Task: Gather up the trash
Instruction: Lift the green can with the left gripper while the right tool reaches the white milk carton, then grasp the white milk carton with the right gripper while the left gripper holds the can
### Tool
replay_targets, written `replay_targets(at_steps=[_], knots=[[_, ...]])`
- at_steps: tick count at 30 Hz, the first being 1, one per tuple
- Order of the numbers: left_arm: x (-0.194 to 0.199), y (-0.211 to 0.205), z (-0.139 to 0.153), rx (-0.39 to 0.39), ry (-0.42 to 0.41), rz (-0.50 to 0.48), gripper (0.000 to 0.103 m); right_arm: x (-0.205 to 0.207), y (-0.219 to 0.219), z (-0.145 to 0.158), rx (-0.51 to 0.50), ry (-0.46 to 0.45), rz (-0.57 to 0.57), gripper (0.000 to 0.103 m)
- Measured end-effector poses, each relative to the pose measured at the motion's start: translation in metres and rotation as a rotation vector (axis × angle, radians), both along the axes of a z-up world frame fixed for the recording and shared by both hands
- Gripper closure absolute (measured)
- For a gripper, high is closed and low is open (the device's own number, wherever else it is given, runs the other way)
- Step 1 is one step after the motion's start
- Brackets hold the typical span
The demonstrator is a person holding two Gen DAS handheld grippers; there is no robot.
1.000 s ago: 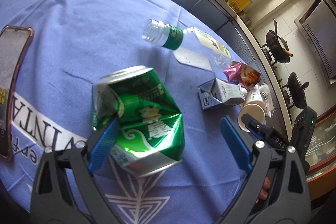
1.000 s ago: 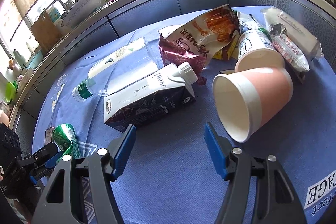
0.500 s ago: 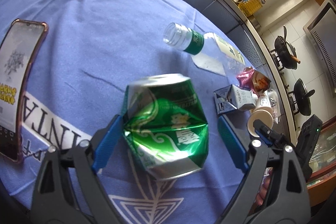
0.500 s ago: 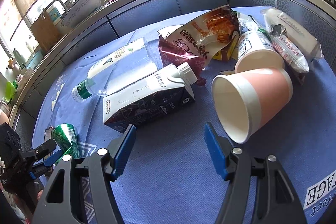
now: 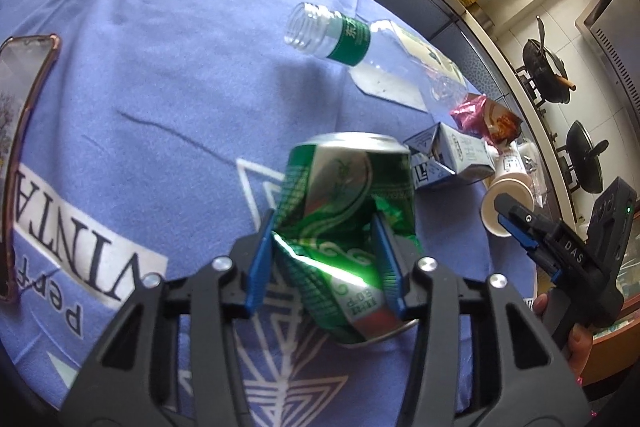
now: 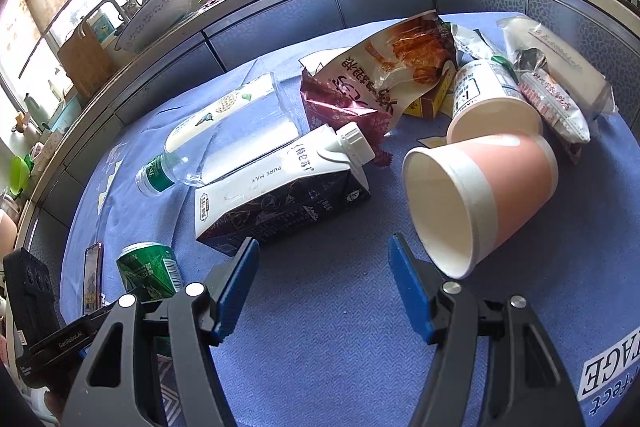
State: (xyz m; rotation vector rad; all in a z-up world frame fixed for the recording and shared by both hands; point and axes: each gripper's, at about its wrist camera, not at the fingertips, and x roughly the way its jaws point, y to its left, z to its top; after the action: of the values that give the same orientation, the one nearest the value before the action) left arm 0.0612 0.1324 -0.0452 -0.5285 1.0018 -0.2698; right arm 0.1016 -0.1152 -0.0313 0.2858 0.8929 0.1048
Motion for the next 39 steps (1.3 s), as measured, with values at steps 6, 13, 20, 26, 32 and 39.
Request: replay_targets(at_steps=[6, 13, 20, 26, 32, 39], knots=[[-0.001, -0.001, 0.006, 0.008, -0.016, -0.004, 0.069, 0.006, -0.006, -0.003, 0.080, 0.029, 0.013, 0.036], [-0.002, -0.005, 0.007, 0.010, -0.003, -0.018, 0.069, 0.014, -0.018, -0.015, 0.260, 0.094, 0.016, 0.036], [-0.001, -0.004, 0.000, -0.034, 0.055, 0.000, 0.037, 0.033, -0.044, -0.028, 0.614, 0.175, -0.110, 0.017], [-0.001, -0.013, 0.001, -0.003, 0.037, -0.023, 0.056, 0.057, -0.029, -0.023, 0.532, 0.184, -0.177, 0.014], [-0.004, -0.023, 0.009, 0.028, -0.006, -0.038, 0.067, 0.066, -0.005, -0.026, 0.370, 0.145, -0.147, 0.013], [-0.009, -0.027, 0.021, 0.060, -0.054, -0.052, 0.074, 0.043, 0.003, -0.020, 0.397, 0.127, 0.002, 0.046]])
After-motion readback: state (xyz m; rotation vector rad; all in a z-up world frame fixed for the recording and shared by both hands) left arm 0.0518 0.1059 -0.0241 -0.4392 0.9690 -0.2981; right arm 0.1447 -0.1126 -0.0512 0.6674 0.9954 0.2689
